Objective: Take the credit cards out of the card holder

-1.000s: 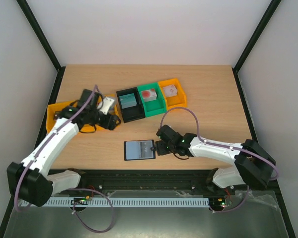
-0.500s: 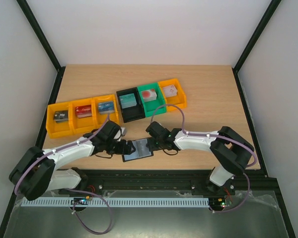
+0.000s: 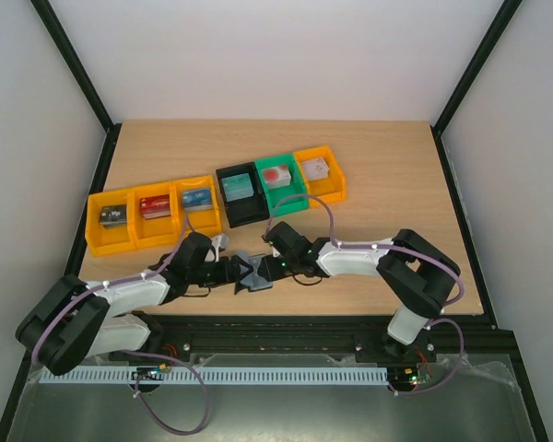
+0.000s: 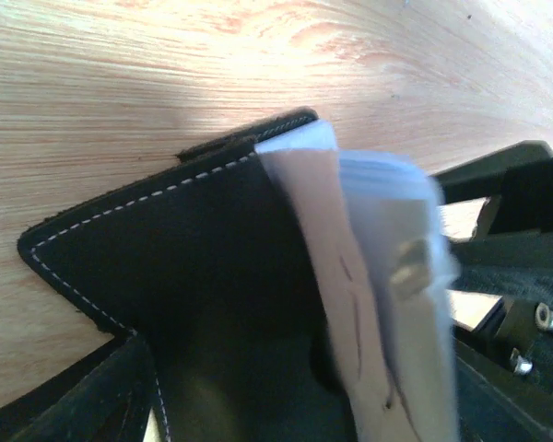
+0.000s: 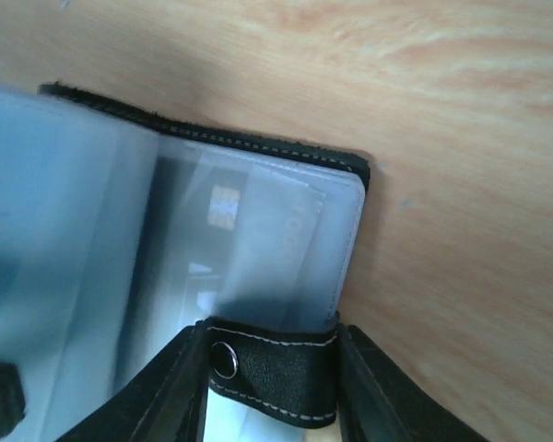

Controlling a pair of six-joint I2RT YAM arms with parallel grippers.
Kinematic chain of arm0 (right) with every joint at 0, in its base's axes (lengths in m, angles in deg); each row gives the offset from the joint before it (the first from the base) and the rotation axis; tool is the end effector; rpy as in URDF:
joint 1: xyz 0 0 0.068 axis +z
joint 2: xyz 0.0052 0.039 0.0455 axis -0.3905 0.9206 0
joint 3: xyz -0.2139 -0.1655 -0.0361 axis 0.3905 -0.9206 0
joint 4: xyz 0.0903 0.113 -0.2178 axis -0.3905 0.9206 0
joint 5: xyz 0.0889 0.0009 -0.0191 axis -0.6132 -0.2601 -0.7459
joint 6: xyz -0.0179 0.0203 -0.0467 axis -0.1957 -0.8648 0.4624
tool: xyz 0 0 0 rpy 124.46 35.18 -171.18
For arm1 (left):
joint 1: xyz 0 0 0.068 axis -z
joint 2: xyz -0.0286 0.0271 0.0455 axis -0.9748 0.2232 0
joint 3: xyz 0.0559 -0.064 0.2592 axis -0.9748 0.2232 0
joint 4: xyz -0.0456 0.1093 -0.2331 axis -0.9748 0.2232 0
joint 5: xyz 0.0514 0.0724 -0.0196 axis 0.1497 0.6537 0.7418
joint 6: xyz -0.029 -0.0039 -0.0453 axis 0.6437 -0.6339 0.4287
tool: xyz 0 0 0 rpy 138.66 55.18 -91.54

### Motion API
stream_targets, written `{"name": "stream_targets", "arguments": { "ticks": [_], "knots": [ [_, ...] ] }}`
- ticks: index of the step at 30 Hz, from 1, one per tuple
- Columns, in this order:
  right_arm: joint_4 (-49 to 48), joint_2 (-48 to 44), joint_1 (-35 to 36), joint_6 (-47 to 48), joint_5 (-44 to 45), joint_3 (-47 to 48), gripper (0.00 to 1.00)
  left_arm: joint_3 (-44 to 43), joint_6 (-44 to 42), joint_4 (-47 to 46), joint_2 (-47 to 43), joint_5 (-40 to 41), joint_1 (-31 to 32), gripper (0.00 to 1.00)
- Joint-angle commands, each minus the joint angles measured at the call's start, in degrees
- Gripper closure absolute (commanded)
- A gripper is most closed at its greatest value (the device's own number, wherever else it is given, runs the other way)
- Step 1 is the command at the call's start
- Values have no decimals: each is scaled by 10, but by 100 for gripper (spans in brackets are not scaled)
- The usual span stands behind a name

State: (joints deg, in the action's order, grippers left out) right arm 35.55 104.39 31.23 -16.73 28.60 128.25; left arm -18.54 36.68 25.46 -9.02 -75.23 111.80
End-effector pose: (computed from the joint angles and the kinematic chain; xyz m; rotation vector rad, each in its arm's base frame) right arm 0.1778 0.2649 0.1413 -0.6289 2.6671 0.9284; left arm 0.1599 -0.1289 0.1312 -0.0072 2.5076 -1.1774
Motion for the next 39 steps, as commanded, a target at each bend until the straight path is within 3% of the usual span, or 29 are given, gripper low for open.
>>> {"name": "stream_targets", "arguments": {
  "ticks": [1,4,8,9,12,14,20,23,29,33,39],
  "knots": [
    [-13,19,6,-2,-104,-21,65,34,18,-30,32,-11,4,28],
    [-11,5,5,-4,-98,-23,65,42,23,-36,34,-6,4,44],
    [-14,-16,-4,1,-99,-29,65,45,22,-31,26,-2,2,91],
    [-17,-24,-10,2,-101,-34,65,46,20,-30,22,0,0,97],
    [-40,-77,-49,8,-130,-60,63,44,-3,-33,-5,5,-14,98],
    [-47,-125,-80,29,-147,-76,56,24,-43,-10,-38,-3,-28,98],
    [-96,-283,-171,110,-284,-49,37,-77,-298,6,-196,-88,-31,98],
    [-147,-330,-202,146,-333,-8,31,-92,-364,-23,-258,-148,-65,98],
    [-134,-344,-202,205,-409,86,30,-123,-360,-108,-352,-252,-103,98],
    [-149,-345,-202,197,-432,117,30,-118,-286,-184,-391,-242,-110,98],
    [-146,-335,-169,197,-428,141,28,-112,-252,-203,-416,-220,-146,98]
  ]
}}
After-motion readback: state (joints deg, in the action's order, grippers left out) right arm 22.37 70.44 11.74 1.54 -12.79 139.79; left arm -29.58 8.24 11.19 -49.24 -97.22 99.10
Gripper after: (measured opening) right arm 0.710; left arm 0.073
